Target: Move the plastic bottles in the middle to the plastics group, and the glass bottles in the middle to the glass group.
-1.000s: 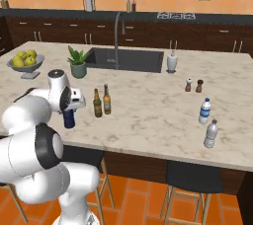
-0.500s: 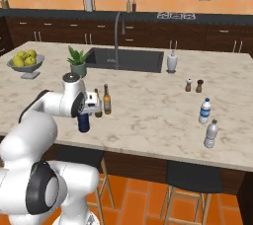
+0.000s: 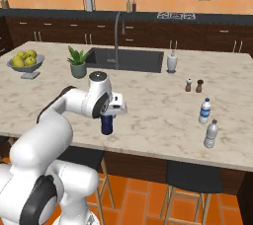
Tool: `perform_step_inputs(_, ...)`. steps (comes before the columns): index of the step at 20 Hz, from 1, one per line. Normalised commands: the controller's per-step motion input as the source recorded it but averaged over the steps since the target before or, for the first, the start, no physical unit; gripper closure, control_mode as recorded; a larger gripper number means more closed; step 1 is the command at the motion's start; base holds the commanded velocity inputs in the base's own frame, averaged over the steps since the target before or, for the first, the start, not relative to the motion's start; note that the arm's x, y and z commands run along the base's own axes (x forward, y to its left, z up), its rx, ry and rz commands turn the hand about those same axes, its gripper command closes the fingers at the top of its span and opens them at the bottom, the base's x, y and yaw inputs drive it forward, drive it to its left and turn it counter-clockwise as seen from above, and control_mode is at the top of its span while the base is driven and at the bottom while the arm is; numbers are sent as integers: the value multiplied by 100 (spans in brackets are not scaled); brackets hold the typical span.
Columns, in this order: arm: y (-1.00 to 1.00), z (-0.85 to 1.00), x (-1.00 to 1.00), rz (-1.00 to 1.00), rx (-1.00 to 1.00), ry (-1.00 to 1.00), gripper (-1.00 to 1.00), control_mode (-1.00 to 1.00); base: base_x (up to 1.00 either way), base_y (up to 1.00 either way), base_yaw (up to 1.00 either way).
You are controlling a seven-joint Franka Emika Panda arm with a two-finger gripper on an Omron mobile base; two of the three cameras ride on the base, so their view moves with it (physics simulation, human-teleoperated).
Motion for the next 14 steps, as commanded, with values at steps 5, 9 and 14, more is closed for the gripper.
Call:
perform_step_inputs(5,-97,11,3,-12,0,5,100,-100,0,0,0)
perform_step_inputs(9,-83,8,22,-11,-4,1,100,-100,0,0,0)
perform_step_inputs(14,-80,1,25,-10,-5,0,100,-100,0,0,0)
